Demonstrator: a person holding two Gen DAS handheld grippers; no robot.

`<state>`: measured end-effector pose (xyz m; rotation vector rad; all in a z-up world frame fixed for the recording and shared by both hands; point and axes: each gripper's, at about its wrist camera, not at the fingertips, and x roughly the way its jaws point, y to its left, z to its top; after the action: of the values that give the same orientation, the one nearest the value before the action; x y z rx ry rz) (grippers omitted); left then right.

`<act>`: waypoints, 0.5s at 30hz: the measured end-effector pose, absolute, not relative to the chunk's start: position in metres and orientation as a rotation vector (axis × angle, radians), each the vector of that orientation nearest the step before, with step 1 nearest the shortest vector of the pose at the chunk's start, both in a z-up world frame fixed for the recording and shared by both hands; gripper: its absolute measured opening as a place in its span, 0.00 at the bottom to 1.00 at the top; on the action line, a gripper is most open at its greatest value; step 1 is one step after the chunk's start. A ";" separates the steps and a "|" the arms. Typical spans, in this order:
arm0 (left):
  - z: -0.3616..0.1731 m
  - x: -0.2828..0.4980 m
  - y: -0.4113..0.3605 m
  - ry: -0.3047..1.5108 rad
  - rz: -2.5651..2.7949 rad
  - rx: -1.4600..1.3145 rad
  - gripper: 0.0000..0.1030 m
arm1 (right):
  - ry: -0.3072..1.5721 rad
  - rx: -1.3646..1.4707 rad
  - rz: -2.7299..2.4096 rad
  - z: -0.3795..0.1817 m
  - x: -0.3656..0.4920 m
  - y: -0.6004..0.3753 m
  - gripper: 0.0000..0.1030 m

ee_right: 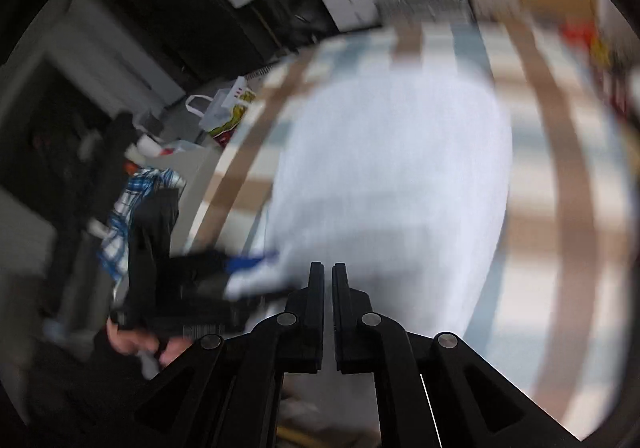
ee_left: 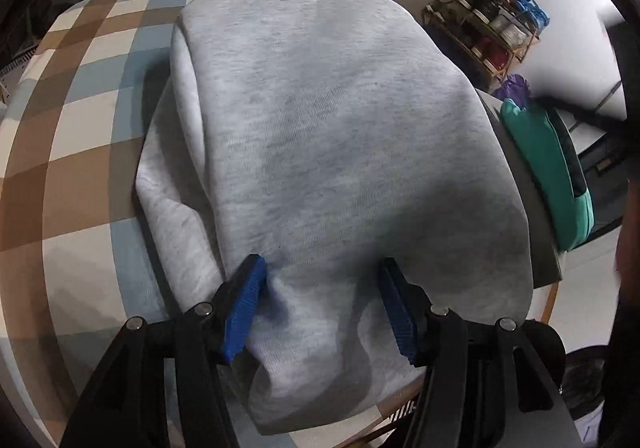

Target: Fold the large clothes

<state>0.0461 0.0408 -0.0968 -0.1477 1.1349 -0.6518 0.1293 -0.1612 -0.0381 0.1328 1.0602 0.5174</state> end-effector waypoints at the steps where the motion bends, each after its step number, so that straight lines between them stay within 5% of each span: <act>1: -0.099 0.046 0.046 1.130 -0.664 -0.170 0.51 | 1.053 0.106 0.517 -0.027 0.146 -0.152 0.04; 5: -0.102 0.048 0.060 1.132 -0.695 -0.219 0.51 | 1.113 -0.034 0.489 -0.023 0.230 -0.091 0.04; 12: -0.098 0.049 0.064 1.127 -0.684 -0.173 0.51 | 1.424 -0.168 0.289 -0.144 0.325 -0.057 0.00; 15: -0.097 0.052 0.069 1.142 -0.695 -0.197 0.51 | 1.427 -0.075 0.289 -0.149 0.334 -0.069 0.00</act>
<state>0.0517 0.0689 -0.0974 -0.1971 1.1422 -0.6949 0.3345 -0.0692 -0.1487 -0.0748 1.4273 0.2886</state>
